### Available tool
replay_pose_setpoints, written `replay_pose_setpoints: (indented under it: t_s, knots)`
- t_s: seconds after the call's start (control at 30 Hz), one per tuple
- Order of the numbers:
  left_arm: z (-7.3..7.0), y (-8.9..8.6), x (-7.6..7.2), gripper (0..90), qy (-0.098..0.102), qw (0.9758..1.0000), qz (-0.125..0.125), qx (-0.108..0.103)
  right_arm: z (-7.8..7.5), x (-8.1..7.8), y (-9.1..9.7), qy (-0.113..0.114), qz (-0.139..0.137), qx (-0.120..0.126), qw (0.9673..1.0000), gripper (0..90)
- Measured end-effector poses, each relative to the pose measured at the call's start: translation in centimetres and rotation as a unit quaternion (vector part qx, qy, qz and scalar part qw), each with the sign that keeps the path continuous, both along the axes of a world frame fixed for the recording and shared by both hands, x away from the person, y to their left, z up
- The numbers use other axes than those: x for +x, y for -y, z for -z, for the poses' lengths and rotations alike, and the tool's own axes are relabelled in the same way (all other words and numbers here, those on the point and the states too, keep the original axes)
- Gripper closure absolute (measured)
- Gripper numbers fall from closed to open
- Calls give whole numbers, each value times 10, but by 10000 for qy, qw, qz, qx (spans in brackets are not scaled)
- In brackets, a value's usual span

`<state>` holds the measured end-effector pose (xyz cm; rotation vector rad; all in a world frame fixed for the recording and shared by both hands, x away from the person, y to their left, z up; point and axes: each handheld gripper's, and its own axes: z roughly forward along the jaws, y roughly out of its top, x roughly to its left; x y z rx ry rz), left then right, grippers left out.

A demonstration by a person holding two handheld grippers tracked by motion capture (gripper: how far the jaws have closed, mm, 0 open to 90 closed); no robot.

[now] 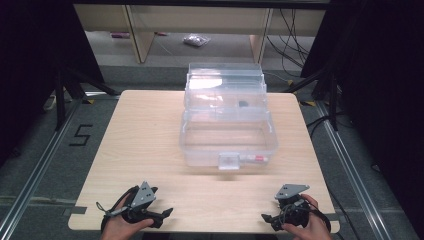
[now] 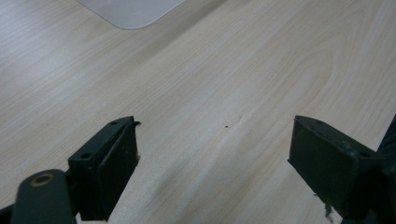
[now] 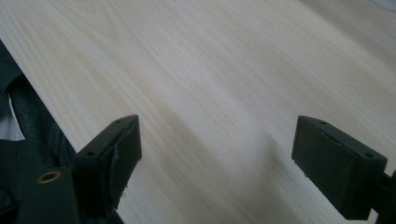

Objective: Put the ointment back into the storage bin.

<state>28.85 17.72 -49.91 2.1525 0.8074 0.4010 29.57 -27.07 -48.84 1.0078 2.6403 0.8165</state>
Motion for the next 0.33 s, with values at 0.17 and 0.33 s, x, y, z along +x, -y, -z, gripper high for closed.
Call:
replay_pose_setpoints:
  t_s: [0.17, 0.33]
  knots:
    - [0, 0, 0, 152, 8, 10000, -5, 40, 1, 0, -1, -32, 40, 65, 10000, 167]
    - [1, 0, 1, 152, 13, 10000, 3, -14, 1, 1, 0, -32, 11, 0, 10000, 167]
